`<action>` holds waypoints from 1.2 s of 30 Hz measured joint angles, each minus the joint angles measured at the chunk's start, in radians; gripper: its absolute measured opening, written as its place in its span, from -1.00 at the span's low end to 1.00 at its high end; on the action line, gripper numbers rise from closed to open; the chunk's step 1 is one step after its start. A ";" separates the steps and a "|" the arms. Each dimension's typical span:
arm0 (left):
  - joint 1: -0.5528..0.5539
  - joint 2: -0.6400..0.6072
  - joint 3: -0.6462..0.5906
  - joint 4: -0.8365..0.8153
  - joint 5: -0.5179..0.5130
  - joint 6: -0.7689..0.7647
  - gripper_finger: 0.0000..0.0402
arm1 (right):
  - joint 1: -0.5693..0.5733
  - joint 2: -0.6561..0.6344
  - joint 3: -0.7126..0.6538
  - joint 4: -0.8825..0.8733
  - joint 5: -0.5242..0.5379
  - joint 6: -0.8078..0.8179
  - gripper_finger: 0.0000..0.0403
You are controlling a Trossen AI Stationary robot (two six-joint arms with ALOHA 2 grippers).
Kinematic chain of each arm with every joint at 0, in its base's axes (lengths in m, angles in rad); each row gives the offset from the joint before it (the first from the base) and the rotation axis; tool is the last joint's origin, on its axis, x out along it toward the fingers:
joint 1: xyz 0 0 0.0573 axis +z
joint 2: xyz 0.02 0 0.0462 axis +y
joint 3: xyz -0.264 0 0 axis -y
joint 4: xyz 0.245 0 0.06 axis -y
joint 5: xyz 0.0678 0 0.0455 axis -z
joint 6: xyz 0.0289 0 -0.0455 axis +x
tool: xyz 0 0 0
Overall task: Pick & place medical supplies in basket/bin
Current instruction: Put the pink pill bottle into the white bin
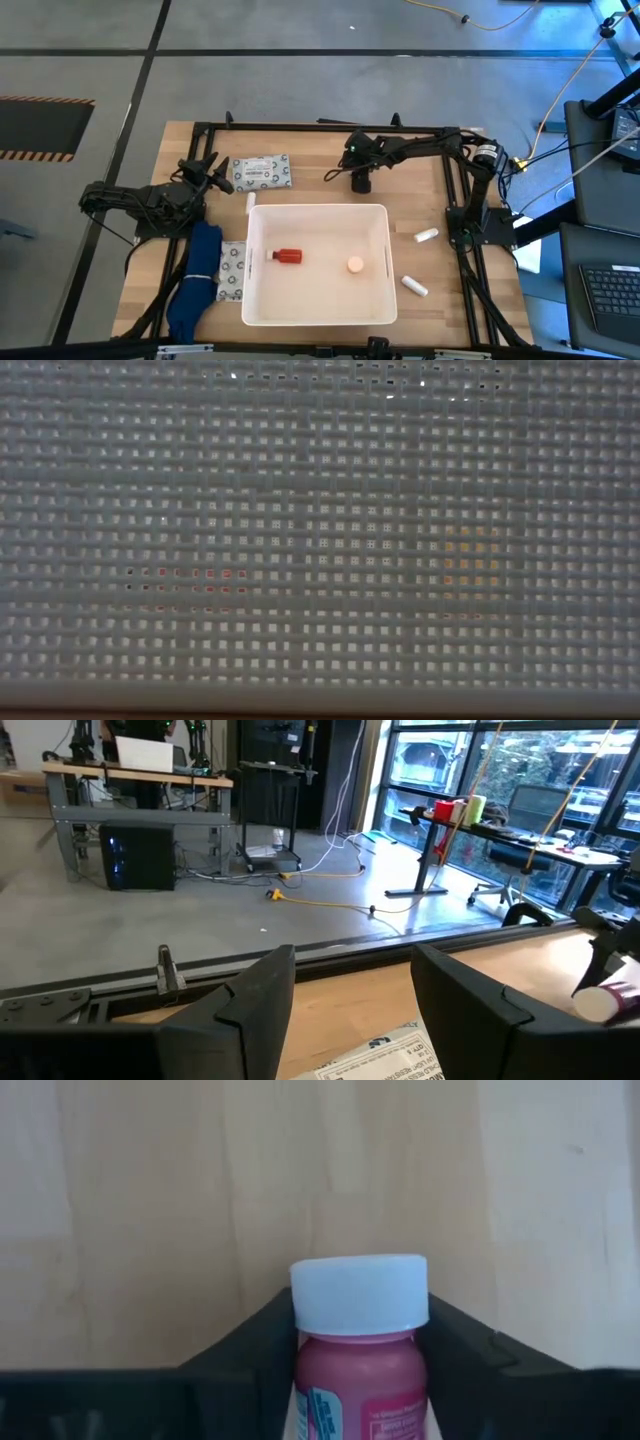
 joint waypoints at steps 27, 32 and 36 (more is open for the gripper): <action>0.000 0.000 0.000 -0.003 0.000 0.017 -0.01 | 0.055 -0.103 0.538 -0.293 -0.182 0.324 -0.16; 0.000 0.000 0.000 -0.003 0.003 0.018 -0.01 | 0.153 -0.119 0.665 -0.307 -0.199 0.342 -0.17; 0.000 0.000 0.000 -0.003 0.002 0.018 -0.01 | 0.269 -0.124 0.734 -0.312 -0.201 0.380 -0.16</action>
